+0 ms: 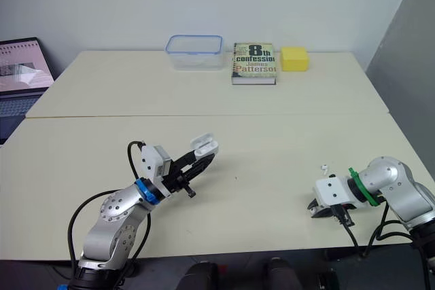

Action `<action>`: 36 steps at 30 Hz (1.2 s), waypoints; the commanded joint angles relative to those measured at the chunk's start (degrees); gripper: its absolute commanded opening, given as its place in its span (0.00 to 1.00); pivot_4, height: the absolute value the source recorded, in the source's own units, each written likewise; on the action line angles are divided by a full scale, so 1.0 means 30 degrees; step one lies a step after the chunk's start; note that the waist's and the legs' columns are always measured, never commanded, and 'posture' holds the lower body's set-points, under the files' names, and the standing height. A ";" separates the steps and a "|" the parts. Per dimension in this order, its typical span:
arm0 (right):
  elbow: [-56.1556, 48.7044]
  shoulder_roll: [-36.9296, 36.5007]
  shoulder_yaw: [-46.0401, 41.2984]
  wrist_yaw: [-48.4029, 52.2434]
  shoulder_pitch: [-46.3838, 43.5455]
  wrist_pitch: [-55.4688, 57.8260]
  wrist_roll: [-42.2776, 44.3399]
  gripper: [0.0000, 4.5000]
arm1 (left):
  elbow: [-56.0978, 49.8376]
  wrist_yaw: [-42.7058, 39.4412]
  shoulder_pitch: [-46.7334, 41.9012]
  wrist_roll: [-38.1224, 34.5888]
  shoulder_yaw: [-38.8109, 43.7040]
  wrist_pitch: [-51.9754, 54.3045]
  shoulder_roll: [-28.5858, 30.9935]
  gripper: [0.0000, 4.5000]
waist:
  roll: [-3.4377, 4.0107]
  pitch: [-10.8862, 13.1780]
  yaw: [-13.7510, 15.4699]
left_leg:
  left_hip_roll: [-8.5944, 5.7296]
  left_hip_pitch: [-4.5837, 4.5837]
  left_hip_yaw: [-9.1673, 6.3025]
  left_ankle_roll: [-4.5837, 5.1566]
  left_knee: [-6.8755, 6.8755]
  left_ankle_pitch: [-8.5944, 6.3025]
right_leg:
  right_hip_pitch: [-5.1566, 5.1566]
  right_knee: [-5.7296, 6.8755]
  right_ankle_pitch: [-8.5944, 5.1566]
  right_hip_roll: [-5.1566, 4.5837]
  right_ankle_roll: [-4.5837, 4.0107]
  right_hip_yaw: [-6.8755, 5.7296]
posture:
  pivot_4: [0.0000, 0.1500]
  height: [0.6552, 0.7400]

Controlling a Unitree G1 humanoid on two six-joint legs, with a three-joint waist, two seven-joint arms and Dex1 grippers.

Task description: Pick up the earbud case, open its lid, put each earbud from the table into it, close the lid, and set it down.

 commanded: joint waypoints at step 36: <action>-0.9447 -0.2377 0.1154 -0.4655 0.0859 1.3644 -0.2994 0.68 | -0.0224 0.0282 -0.0159 0.0216 -0.0807 -0.0447 -0.0480 0.18 | 0.0001 -0.0002 0.0071 | -0.0012 -0.0013 0.0020 -0.0045 0.0006 -0.0028 | -0.0019 -0.0013 0.0001 -0.0014 0.0005 0.0021 | 1.00 1.00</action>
